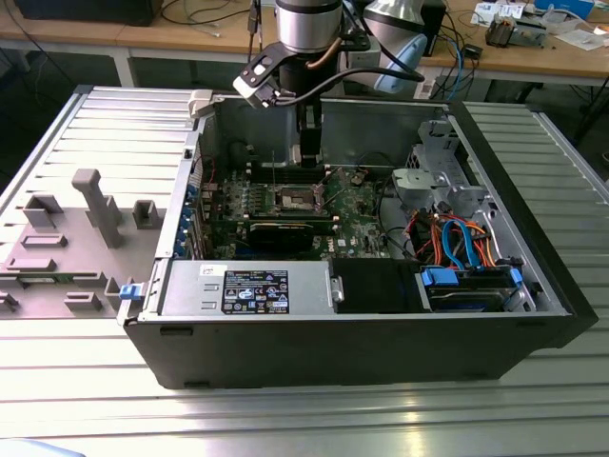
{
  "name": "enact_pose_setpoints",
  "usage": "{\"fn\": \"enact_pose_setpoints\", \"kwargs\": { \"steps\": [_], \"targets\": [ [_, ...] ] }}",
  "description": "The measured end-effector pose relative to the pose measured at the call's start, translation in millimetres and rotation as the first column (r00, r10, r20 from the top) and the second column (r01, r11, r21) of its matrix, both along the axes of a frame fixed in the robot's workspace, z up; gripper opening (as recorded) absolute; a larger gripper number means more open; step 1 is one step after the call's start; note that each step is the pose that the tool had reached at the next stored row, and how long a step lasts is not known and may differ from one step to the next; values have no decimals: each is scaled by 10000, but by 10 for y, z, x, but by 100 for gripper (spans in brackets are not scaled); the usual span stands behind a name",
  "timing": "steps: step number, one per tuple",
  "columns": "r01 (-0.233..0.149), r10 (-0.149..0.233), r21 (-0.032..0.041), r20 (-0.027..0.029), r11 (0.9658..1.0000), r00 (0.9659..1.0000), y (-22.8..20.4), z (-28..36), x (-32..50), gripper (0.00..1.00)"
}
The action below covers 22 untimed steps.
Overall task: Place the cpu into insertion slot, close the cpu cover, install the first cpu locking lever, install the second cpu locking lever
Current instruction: 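Place the cpu into insertion slot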
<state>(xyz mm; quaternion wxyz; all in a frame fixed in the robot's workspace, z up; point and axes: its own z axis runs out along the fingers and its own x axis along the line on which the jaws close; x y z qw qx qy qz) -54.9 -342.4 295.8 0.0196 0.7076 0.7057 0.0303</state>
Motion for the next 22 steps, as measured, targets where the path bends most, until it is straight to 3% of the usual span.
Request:
{"fn": "enact_pose_setpoints", "kwargs": {
  "steps": [5,9,22],
  "targets": [
    [0,0,-20,-1,10000,10000,1,-33,0,55],
    [5,-5,-40,-63,10000,10000,6,-80,0,55],
    [5,-5,-37,-63,10000,10000,6,-106,0,55]
  ]
}}
